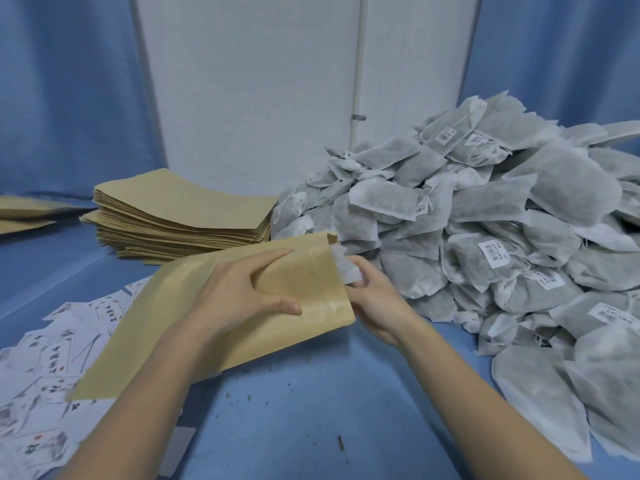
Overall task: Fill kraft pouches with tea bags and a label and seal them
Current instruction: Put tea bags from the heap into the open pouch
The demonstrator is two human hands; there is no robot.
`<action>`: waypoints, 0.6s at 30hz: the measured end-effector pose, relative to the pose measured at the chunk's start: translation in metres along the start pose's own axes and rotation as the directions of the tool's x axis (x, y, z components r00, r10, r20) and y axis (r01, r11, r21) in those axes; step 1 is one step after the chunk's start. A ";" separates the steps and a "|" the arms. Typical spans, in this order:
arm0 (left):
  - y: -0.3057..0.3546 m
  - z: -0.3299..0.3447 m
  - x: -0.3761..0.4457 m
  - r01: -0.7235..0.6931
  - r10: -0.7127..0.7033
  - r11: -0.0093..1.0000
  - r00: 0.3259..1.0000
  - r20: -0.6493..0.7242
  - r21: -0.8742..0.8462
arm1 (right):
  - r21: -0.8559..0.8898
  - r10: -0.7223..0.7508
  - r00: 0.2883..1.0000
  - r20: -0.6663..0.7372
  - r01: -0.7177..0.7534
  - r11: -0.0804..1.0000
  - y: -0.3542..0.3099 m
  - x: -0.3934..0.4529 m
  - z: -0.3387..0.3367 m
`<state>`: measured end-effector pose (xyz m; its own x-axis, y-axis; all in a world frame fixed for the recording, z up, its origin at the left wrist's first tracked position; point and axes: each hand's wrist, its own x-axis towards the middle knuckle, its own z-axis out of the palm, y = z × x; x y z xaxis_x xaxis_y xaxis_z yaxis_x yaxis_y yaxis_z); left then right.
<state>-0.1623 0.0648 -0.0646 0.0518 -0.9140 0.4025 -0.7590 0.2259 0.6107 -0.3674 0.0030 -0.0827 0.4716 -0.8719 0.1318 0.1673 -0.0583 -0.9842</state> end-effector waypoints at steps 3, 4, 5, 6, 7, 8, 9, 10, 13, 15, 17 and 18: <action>0.005 0.001 -0.001 -0.052 0.053 0.998 0.997 0.054 -0.024 | -0.414 0.031 0.982 0.184 0.049 0.909 -0.009 -0.002 0.000; 0.007 0.002 -0.001 -0.075 0.078 0.997 0.994 0.077 -0.034 | -0.474 0.069 0.966 0.250 0.060 0.878 -0.012 -0.003 -0.001; 0.008 0.003 -0.001 -0.093 0.096 0.995 0.991 0.093 -0.042 | -0.519 0.094 0.947 0.307 0.083 0.850 -0.015 -0.004 -0.002; 0.008 0.004 -0.001 -0.101 0.104 0.994 0.990 0.099 -0.042 | -0.571 0.087 0.941 0.327 0.123 0.811 -0.018 -0.004 -0.004; 0.008 0.006 -0.001 -0.098 0.101 0.995 0.990 0.098 -0.031 | -0.624 0.045 0.954 0.298 0.159 0.765 -0.020 -0.002 -0.007; 0.007 0.007 -0.001 -0.087 0.088 0.996 0.992 0.090 -0.012 | -0.689 -0.035 0.977 0.213 0.175 0.703 -0.021 0.001 -0.013; 0.006 0.008 0.000 -0.071 0.070 0.997 0.994 0.078 0.009 | -0.770 -0.135 0.987 0.085 0.151 0.620 -0.021 0.004 -0.022; 0.005 0.009 0.000 -0.052 0.051 0.998 0.997 0.064 0.028 | -0.867 -0.222 0.973 -0.054 0.065 0.494 -0.021 0.006 -0.032; 0.004 0.011 0.000 -0.015 0.013 0.998 0.999 0.036 0.053 | -0.947 -0.265 0.930 -0.253 -0.294 -0.128 -0.011 0.008 -0.061; 0.004 0.013 0.001 -0.011 0.008 0.999 0.999 0.040 0.053 | -0.886 -0.250 0.920 -0.302 -0.367 -0.282 0.000 0.006 -0.072; 0.003 0.014 0.002 -0.007 0.004 0.998 0.999 0.049 0.058 | -0.907 -0.328 0.909 -0.258 -0.345 -0.241 0.006 0.004 -0.077; 0.003 0.015 0.002 -0.004 0.001 0.998 0.999 0.051 0.057 | -0.933 -0.386 0.894 -0.228 -0.314 -0.176 0.006 0.005 -0.079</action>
<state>-0.1742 0.0588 -0.0722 0.0176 -0.9297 0.3680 -0.7952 0.2101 0.5687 -0.4325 -0.0397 -0.0978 0.1598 -0.8678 0.4705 -0.9853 -0.1696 0.0217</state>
